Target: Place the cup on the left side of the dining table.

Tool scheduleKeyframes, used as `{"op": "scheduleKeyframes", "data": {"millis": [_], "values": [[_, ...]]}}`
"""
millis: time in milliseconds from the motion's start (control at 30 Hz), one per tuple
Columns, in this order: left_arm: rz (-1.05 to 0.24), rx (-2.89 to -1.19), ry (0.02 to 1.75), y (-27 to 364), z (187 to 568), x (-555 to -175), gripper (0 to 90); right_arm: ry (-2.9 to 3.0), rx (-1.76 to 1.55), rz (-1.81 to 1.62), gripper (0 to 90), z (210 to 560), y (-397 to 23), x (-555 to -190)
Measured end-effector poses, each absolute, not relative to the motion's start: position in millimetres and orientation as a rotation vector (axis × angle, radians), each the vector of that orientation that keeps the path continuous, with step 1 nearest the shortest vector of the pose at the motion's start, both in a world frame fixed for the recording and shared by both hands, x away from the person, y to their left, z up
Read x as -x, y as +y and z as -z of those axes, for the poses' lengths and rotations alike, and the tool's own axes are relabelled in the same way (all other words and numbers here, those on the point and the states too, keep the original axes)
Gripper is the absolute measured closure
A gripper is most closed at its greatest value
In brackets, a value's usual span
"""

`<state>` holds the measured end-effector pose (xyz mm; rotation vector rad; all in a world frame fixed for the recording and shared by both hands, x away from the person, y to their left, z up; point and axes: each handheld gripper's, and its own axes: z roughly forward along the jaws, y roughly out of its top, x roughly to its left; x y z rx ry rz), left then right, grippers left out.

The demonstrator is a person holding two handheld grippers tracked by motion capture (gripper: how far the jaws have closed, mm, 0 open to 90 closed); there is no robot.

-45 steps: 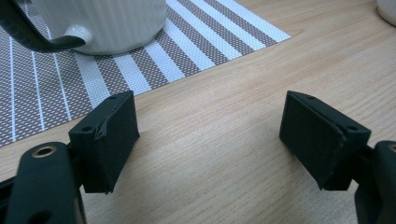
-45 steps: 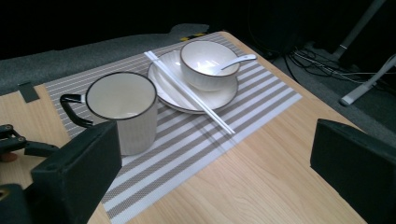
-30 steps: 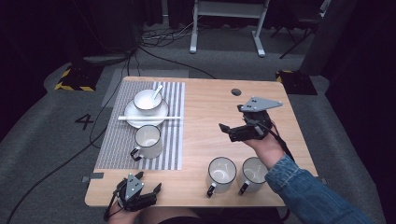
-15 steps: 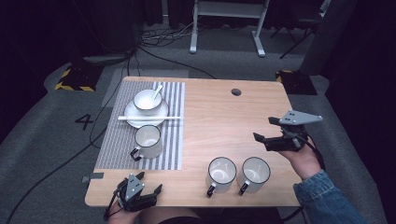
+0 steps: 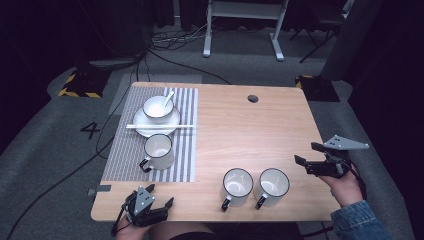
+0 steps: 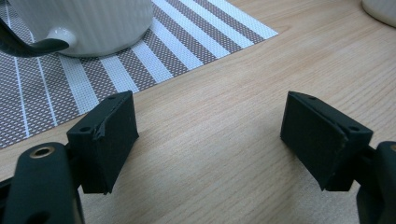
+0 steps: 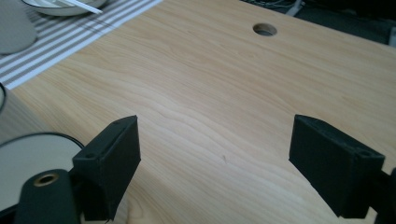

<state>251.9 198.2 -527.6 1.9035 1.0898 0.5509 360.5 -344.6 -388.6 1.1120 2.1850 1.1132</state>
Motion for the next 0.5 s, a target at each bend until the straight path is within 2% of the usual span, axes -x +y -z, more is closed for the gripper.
{"op": "scheduleKeyframes", "data": {"millis": [500], "values": [[-0.552,-1.902,1.09,198.1,527.7,-251.9,19.1,2.137,-1.283,-1.011,16.0,444.7,-379.7,-348.6]]}}
